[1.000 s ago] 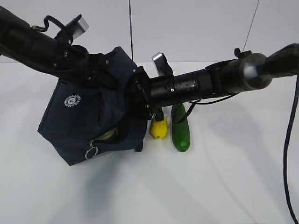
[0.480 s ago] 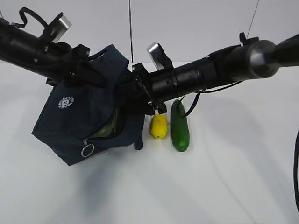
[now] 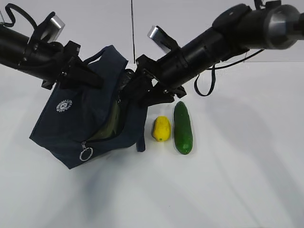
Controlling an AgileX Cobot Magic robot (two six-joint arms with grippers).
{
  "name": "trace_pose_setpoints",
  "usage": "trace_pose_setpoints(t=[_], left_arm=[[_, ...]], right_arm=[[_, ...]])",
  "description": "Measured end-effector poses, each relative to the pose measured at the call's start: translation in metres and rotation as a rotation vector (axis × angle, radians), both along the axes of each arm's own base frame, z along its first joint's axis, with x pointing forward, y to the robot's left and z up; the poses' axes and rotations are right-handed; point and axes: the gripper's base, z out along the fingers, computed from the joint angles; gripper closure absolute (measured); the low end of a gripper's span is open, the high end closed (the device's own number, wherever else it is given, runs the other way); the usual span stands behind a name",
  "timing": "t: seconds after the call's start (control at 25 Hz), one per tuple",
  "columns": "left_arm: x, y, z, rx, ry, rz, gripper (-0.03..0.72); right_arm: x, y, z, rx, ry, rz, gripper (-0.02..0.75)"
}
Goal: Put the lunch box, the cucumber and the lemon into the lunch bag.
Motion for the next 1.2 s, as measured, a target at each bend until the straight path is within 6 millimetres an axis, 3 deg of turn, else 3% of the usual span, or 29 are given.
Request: trace_pose_setpoints(t=[0.4, 0.56, 0.92, 1.2], left_arm=[[0.003, 0.015, 0.0, -0.008, 0.012, 0.023, 0.694], [0.003, 0.016, 0.0, -0.008, 0.014, 0.021, 0.694], [0.002, 0.016, -0.001, -0.007, 0.016, 0.014, 0.694], [0.002, 0.016, -0.001, -0.006, 0.017, 0.012, 0.694]], right_arm=[[-0.01, -0.031, 0.04, -0.363, -0.021, -0.135, 0.268], [-0.009, -0.041, 0.037, -0.477, 0.002, -0.21, 0.268], [-0.002, -0.048, 0.034, -0.54, -0.047, -0.261, 0.268], [0.007, -0.055, 0.008, -0.659, -0.016, -0.311, 0.268]])
